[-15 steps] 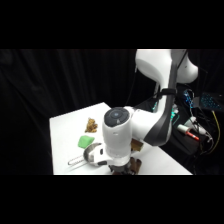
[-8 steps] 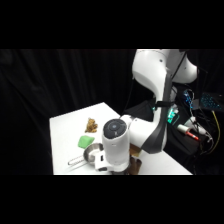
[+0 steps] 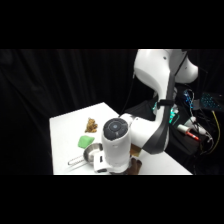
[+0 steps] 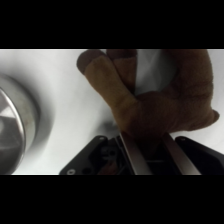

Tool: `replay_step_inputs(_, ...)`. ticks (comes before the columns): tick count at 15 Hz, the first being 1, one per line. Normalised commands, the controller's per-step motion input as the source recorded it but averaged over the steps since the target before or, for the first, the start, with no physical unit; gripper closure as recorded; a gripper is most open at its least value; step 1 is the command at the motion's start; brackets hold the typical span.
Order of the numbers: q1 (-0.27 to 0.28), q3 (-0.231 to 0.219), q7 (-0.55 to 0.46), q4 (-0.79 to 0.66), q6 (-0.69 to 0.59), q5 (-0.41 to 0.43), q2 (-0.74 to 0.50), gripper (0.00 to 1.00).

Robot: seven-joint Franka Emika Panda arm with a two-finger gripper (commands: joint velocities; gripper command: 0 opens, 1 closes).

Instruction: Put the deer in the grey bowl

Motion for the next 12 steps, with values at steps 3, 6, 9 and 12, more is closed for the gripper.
replay_step_inputs(3, 0.023, -0.045, 0.07, 0.03, -0.36, -0.021, -0.25, 0.96)
replay_step_inputs(6, -0.006, -0.047, 0.07, 0.03, -0.35, -0.029, -0.30, 0.96)
replay_step_inputs(9, -0.045, -0.037, 0.07, -0.01, -0.27, -0.029, -0.31, 0.96)
replay_step_inputs(12, -0.066, -0.036, 0.07, -0.07, -0.21, -0.050, -0.30, 0.96)
